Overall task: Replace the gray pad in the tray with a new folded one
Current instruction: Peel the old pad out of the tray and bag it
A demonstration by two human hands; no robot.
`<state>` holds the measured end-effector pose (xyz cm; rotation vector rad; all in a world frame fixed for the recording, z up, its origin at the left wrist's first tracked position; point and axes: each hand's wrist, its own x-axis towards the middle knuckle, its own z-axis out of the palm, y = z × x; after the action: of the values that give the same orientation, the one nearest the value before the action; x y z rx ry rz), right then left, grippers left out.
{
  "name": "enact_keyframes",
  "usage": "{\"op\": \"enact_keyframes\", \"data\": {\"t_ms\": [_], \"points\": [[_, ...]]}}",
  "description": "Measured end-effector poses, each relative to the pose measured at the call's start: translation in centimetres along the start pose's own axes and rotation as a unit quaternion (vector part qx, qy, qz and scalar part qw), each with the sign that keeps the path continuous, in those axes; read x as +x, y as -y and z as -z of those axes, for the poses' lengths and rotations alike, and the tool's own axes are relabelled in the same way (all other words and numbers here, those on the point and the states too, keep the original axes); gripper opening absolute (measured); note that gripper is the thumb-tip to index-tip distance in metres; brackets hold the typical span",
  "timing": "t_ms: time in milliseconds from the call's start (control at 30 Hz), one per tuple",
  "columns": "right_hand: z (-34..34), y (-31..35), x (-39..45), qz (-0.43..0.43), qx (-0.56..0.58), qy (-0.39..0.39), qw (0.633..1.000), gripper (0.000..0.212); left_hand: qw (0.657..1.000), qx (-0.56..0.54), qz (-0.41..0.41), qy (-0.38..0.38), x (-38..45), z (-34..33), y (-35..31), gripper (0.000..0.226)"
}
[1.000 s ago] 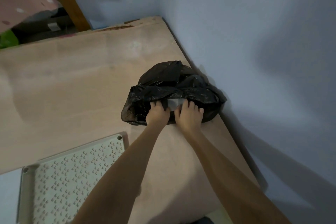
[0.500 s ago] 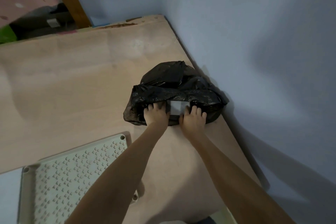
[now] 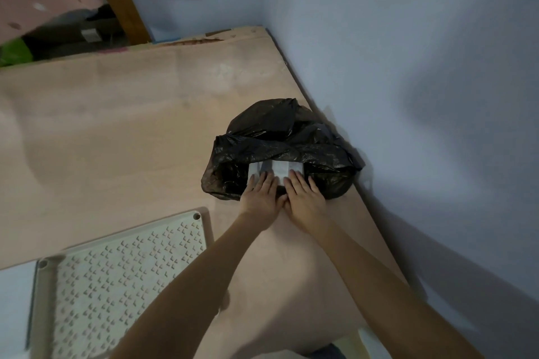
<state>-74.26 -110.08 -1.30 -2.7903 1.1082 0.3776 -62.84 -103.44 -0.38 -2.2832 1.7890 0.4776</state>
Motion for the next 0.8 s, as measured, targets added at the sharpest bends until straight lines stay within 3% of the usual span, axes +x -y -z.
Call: {"op": "enact_keyframes", "data": {"t_ms": [100, 200, 267, 333, 367, 467, 567, 633, 733, 800], "points": [[1.9, -0.6, -0.4, 0.078, 0.048, -0.013, 0.996, 0.045, 0.999, 0.018, -0.042, 0.001, -0.8, 1.7, 0.8, 0.056], [5.4, -2.6, -1.6, 0.158, 0.099, -0.189, 0.964, 0.037, 0.982, -0.099, -0.129, -0.092, -2.6, 4.2, 2.9, 0.037], [8.1, -5.0, -1.3, 0.099, 0.139, -0.263, 0.95, 0.033, 0.951, -0.19, -0.135, -0.205, -3.2, 6.3, 4.6, 0.034], [10.1, -7.3, 0.0, 0.011, 0.191, -0.229, 0.954, 0.041, 0.92, -0.165, -0.101, -0.341, -2.2, 7.6, 6.5, 0.038], [10.5, -8.4, 1.0, -0.013, 0.197, -0.175, 0.965, 0.051, 0.917, -0.146, -0.073, -0.364, -1.4, 8.1, 7.3, 0.041], [10.7, -10.6, 3.8, -0.039, 0.167, 0.031, 0.985, 0.08, 0.967, -0.082, 0.0, -0.24, 1.4, 8.8, 8.9, 0.047], [9.8, -11.2, 5.6, -0.046, 0.135, 0.121, 0.982, 0.084, 0.994, -0.04, 0.009, -0.101, 3.6, 7.7, 10.0, 0.055], [9.2, -11.2, 6.0, -0.053, 0.14, 0.152, 0.977, 0.079, 0.997, -0.044, 0.03, -0.06, 4.0, 7.0, 10.3, 0.06], [8.3, -11.2, 5.7, -0.07, 0.154, 0.14, 0.976, 0.087, 0.989, -0.099, 0.095, -0.054, 3.9, 6.2, 10.6, 0.066], [7.9, -11.5, 5.4, -0.093, 0.187, 0.108, 0.972, 0.07, 0.981, -0.14, 0.128, -0.049, 3.6, 5.9, 10.8, 0.07]]}}
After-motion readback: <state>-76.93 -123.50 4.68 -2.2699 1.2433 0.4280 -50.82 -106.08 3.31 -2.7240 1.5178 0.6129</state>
